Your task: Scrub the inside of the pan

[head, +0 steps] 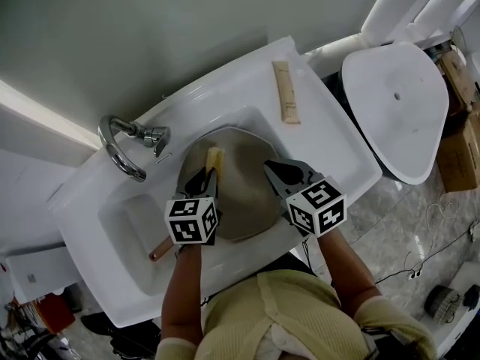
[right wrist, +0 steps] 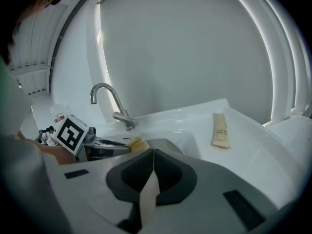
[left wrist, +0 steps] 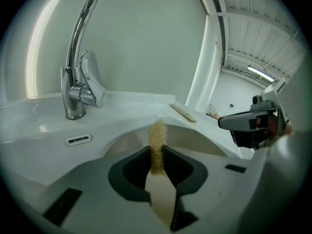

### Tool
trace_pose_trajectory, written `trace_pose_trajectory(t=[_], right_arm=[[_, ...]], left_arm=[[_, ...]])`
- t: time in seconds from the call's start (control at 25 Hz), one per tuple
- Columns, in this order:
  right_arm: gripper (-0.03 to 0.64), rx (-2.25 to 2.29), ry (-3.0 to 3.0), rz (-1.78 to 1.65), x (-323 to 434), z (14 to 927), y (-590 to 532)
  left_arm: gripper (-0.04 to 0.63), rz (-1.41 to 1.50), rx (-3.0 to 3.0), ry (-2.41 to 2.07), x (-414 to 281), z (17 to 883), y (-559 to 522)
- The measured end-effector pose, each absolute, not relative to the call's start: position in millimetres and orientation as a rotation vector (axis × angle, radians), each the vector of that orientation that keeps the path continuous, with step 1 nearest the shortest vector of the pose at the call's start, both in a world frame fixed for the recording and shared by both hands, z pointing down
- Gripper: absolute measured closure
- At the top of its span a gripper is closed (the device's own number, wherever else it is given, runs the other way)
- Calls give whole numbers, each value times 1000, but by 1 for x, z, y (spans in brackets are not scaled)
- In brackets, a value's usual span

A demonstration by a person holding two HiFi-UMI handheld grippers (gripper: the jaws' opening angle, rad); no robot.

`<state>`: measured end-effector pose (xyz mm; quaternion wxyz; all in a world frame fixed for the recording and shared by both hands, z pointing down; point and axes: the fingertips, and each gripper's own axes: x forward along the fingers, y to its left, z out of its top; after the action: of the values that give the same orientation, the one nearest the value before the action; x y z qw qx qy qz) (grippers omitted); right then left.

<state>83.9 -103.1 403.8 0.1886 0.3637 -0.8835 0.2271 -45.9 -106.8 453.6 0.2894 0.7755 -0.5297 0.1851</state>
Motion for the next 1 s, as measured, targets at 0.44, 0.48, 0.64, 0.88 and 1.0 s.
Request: trace_pose_trajectory(t=[0.44, 0.48, 0.64, 0.88, 1.0], right_arm=[[589, 1096, -2451, 625, 93, 410, -120], [589, 1106, -2449, 629, 94, 411, -122], [589, 1140, -2433, 635, 98, 414, -128], [589, 1158, -2409, 657, 104, 419, -135], [589, 1154, -2411, 656, 104, 418, -136]], left_arm=[[476, 497, 2055, -1475, -49, 479, -134], [476, 490, 2060, -1478, -49, 480, -136], [476, 447, 2062, -1502, -49, 484, -143], [476, 460, 2065, -1499, -41, 495, -147], [476, 465, 2059, -1490, -40, 500, -151]])
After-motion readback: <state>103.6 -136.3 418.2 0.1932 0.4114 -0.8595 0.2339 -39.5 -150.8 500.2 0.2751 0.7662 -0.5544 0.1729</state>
